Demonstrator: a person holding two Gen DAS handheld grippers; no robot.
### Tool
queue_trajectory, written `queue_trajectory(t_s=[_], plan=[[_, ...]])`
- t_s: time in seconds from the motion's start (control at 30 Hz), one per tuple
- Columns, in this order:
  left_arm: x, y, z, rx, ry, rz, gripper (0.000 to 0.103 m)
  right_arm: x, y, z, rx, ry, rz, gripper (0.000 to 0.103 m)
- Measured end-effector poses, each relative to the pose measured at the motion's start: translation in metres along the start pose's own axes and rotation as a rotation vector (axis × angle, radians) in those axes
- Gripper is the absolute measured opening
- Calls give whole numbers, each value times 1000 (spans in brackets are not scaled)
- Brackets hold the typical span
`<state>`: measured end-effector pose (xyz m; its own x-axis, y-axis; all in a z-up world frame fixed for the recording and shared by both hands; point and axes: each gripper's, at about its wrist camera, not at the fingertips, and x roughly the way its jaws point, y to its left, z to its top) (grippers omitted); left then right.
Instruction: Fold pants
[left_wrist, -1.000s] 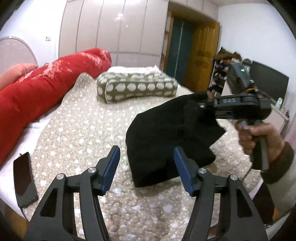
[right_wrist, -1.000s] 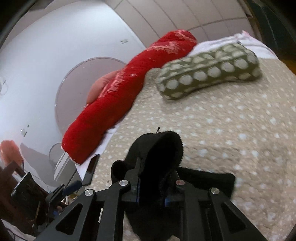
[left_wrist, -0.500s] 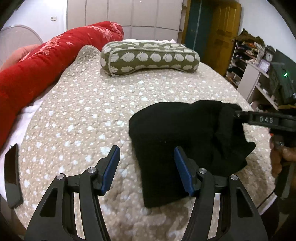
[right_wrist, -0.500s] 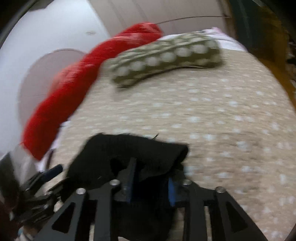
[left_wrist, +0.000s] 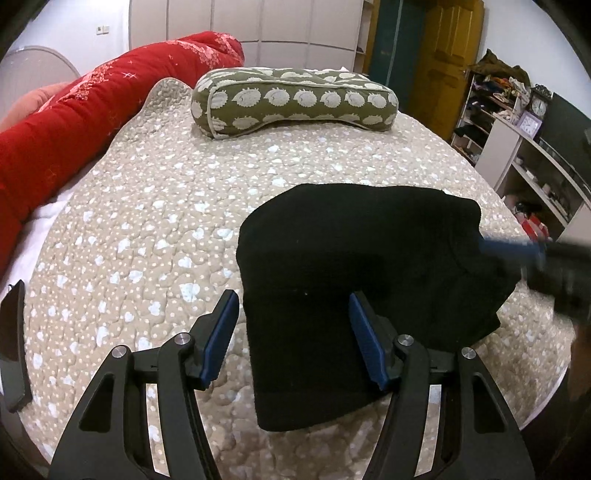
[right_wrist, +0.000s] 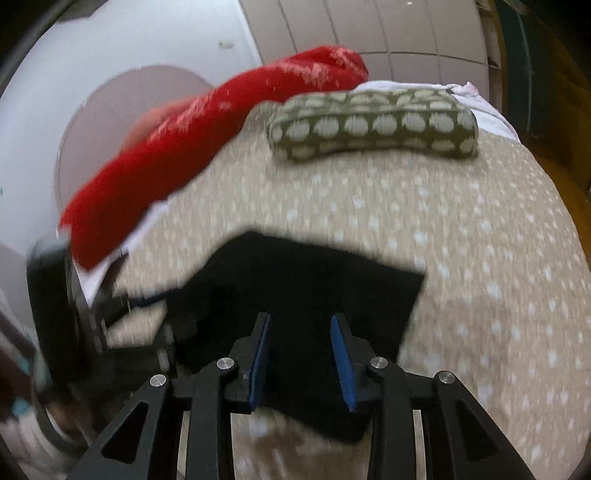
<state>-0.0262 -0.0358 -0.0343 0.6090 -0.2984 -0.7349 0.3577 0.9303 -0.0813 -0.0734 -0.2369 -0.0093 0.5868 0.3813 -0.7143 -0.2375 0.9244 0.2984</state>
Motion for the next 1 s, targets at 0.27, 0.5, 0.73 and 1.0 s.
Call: queue_trajectory(t_s=[0.27, 0.5, 0.73, 1.0], plan=[[0, -1, -2, -15, 7, 0, 65, 7, -11, -28, 10, 14, -23, 32], [-7, -3, 4, -4, 3, 29, 65, -15, -3, -5, 28, -64, -25, 32], [-4, 4, 23, -27, -22, 64, 65, 2, -7, 10, 87, -87, -54, 32], [16, 4, 33, -37, -2, 78, 65, 38, -33, 14, 131, -34, -126, 32]])
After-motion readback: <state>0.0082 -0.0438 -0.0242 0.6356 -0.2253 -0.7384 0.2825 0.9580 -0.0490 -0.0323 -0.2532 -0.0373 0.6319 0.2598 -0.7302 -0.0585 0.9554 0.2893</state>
